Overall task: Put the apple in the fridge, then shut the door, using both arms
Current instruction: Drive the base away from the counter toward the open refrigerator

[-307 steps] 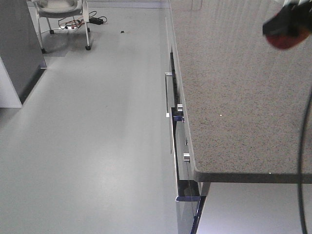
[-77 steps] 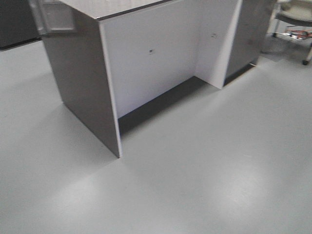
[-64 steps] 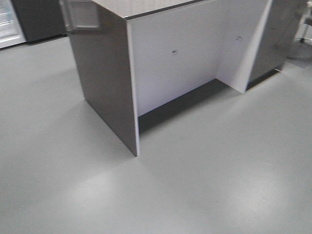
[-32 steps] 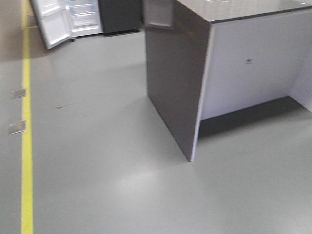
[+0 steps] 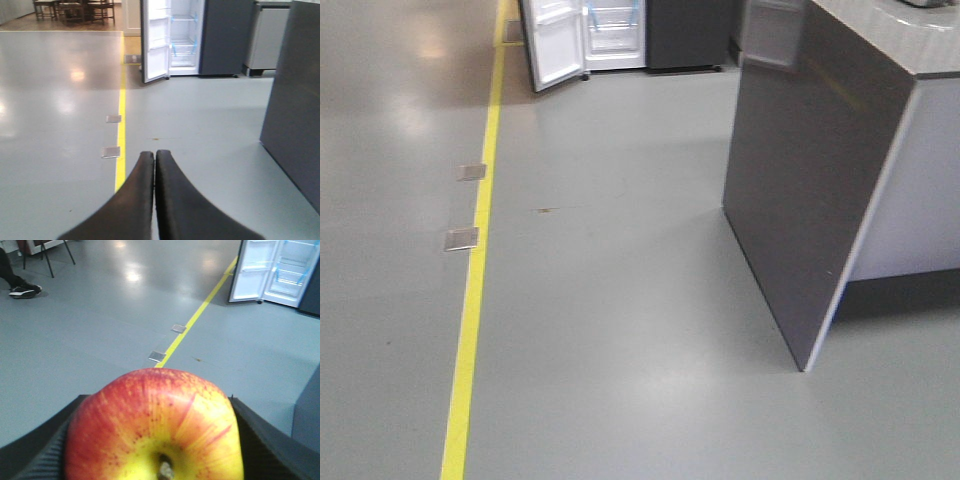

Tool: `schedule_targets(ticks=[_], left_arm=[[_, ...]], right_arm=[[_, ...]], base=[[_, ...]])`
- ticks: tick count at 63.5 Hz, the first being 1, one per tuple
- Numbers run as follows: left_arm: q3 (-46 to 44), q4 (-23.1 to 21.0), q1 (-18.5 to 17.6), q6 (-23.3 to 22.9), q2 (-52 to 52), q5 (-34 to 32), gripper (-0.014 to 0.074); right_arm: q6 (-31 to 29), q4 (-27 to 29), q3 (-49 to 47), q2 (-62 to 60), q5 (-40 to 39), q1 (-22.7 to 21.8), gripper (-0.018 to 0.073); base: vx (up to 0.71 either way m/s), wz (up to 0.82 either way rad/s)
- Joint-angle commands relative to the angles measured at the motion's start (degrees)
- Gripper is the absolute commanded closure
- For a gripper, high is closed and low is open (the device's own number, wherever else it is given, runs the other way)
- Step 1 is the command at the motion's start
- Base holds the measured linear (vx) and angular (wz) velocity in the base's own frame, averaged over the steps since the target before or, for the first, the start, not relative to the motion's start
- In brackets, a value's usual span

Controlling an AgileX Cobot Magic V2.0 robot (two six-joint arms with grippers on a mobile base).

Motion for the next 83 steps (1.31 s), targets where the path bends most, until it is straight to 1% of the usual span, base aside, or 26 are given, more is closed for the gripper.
schedule_targets(ticks=[1, 19, 83], left_arm=[[1.20, -0.18, -0.16, -0.22, -0.34, -3.97, 0.0603], [1.20, -0.18, -0.16, -0.22, -0.34, -3.97, 0.0603], [1.20, -0.18, -0.16, -0.22, -0.34, -3.97, 0.0603]], right_arm=[[-0.11, 2.21, -1.27, -0.45, -0.93, -0.20, 0.0563], [-0.11, 2.21, -1.27, -0.45, -0.93, -0.20, 0.0563], [-0.11, 2.21, -1.27, -0.45, -0.93, -0.20, 0.0563]], base=[[0.15, 0.36], [0.18, 0.23], [0.26, 0.09]])
